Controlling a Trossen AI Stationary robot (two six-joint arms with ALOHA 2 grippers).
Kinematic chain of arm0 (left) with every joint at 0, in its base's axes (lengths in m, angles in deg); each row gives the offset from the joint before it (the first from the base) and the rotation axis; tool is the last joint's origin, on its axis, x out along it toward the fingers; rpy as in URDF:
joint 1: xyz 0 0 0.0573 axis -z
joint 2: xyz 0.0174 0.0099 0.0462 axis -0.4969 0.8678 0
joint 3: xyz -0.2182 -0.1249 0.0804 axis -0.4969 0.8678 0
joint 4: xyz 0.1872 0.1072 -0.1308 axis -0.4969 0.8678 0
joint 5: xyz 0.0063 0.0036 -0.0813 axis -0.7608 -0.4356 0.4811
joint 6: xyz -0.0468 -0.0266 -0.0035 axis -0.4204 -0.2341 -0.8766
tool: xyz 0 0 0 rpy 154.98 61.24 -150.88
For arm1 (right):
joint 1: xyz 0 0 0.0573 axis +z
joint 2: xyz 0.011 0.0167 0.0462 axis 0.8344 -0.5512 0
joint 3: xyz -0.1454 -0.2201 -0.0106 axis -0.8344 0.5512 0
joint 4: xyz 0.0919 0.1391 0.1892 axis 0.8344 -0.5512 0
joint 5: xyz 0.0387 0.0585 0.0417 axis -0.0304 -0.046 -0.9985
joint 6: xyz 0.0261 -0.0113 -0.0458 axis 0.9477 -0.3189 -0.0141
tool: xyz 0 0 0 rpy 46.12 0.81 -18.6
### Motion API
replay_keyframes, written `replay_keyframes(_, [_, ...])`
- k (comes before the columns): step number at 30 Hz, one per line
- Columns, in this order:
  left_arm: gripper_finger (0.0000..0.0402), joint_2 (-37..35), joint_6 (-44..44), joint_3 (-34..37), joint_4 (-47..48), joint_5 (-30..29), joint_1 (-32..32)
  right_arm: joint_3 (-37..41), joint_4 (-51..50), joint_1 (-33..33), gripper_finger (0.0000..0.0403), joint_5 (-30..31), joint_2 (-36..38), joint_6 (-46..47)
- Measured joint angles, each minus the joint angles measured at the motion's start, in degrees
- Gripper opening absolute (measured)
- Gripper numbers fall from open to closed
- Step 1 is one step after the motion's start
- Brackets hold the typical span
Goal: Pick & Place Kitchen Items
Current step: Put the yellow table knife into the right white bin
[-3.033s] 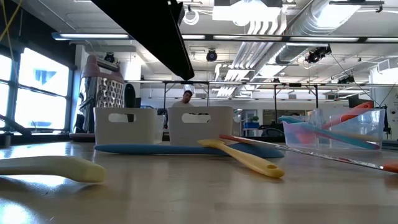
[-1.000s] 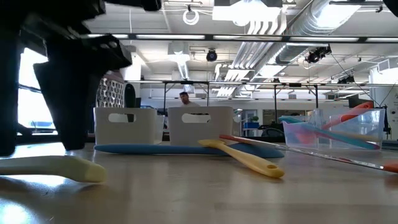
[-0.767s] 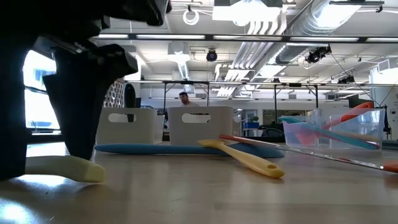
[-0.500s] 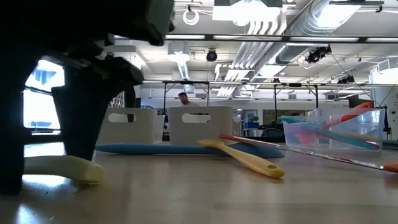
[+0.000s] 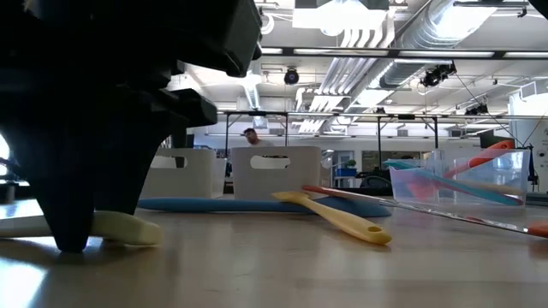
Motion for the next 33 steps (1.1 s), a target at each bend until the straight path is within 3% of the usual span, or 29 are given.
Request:
replay_keyframes(6, [0.0073, 3.2, 2.3, -0.3, 1.3, -0.3, -0.7, 0.0, 0.0, 0.0, 0.0173, 0.0, 0.0, 0.0])
replay_keyframes(16, [0.0072, 1.4, -0.8, -3.6, 4.9, -4.1, -0.3, 0.0, 0.0, -0.8, 0.0173, -0.1, 0.0, 0.0])
replay_keyframes(19, [0.0072, 1.1, 1.3, -7.2, 8.9, -7.3, -0.2, 0.0, 0.0, -1.1, 0.0173, -0.3, 0.0, 0.0])
replay_keyframes(26, [0.0072, 0.5, 0.9, -20.5, 28.2, -12.9, -0.4, 0.0, 0.1, -1.1, 0.0173, -0.4, 0.0, 0.0])
replay_keyframes(33, [0.0072, 0.4, 2.4, -32.6, 29.8, -18.2, 1.1, 0.0, 0.1, -1.1, 0.0173, -0.4, 0.0, 0.0])
